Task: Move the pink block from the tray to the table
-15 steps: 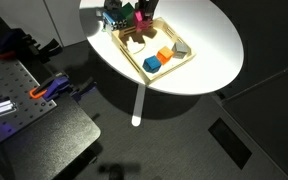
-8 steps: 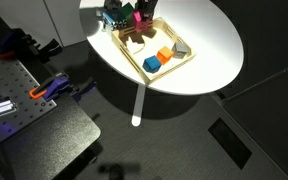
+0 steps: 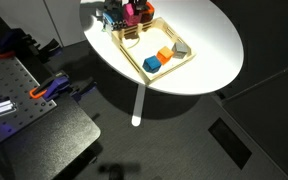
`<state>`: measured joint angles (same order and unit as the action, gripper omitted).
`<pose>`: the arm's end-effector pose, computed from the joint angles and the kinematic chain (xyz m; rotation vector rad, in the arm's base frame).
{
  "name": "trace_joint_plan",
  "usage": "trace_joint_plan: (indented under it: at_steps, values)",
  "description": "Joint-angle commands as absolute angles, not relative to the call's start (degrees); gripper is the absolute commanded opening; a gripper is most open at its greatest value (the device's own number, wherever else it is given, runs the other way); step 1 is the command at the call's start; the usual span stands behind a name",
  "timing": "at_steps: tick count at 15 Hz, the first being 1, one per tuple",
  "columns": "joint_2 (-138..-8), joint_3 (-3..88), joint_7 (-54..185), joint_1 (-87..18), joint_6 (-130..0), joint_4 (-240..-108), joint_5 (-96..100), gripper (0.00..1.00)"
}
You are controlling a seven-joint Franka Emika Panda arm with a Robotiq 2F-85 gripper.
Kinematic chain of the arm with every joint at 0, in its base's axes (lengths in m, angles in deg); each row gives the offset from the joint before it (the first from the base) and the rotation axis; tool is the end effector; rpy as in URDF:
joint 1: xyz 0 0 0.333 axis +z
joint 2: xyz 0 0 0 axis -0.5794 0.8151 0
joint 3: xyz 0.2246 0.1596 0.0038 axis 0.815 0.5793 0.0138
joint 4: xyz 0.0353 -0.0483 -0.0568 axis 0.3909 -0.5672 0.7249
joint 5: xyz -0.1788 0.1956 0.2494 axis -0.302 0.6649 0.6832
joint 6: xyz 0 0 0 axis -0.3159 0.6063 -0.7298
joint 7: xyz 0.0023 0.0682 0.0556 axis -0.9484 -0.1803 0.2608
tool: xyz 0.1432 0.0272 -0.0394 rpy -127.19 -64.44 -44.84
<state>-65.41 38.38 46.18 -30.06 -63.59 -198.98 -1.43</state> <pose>0.5390 -0.0342 0.1678 2.9309 -0.5546 -0.1632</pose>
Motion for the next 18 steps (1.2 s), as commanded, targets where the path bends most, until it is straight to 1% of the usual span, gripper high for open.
trace_joint_plan:
  at_steps: [1,10,18]
  values:
    - [-68.5,39.8,46.8,-29.2,-62.1,-200.8,-3.1,0.27]
    - [-66.6,43.5,47.1,-27.9,-67.0,-198.2,-1.7,0.27]
    - [-62.3,42.6,45.5,-27.2,-78.2,-194.1,-1.7,0.27]
